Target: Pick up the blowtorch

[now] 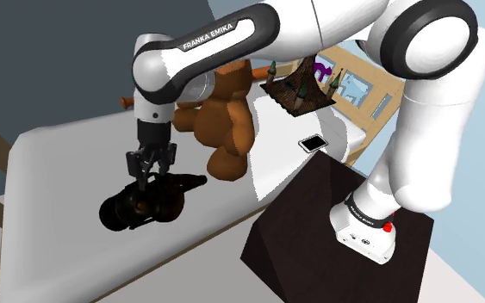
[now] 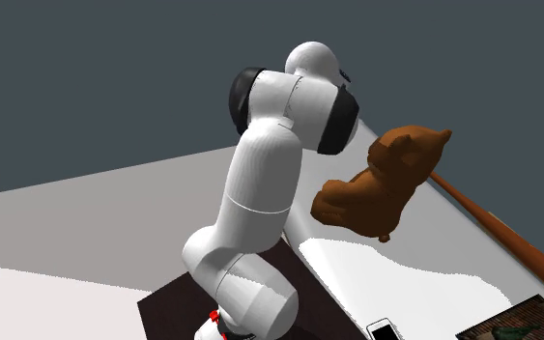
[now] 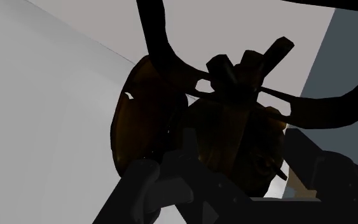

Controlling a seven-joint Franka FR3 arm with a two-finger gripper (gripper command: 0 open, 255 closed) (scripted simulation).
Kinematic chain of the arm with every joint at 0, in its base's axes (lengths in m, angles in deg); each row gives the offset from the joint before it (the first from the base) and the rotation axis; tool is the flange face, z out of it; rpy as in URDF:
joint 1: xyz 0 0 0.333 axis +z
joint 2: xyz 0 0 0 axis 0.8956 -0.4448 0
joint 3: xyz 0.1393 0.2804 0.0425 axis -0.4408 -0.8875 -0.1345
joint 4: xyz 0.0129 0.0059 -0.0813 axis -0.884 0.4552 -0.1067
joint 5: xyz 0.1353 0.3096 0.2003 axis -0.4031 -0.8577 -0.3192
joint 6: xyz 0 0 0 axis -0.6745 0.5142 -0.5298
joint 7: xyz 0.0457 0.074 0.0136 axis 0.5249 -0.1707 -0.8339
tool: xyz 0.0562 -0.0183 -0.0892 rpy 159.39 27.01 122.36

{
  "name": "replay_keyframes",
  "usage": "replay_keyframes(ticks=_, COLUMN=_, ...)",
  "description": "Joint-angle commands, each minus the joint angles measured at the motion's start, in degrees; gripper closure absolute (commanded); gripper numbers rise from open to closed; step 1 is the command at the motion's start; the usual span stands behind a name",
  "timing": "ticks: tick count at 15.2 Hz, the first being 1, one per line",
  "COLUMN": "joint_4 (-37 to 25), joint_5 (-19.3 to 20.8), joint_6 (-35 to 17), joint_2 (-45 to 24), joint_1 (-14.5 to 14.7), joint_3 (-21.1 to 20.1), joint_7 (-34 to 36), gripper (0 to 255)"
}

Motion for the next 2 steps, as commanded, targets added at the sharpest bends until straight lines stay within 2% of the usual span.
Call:
replay_keyframes(ticks=1, joint_4=-0.4, joint_5=0.0, joint_6=0.8, joint_2=0.6, joint_1=-0.1, joint_3=0.0, joint_7=0.2, gripper=255)
replay_keyframes(ticks=2, joint_4=-0.4, joint_5=0.0, joint_6=0.8, joint_2=0.6, joint_1=-0.1, joint_3=0.0, joint_7=0.3, gripper=255)
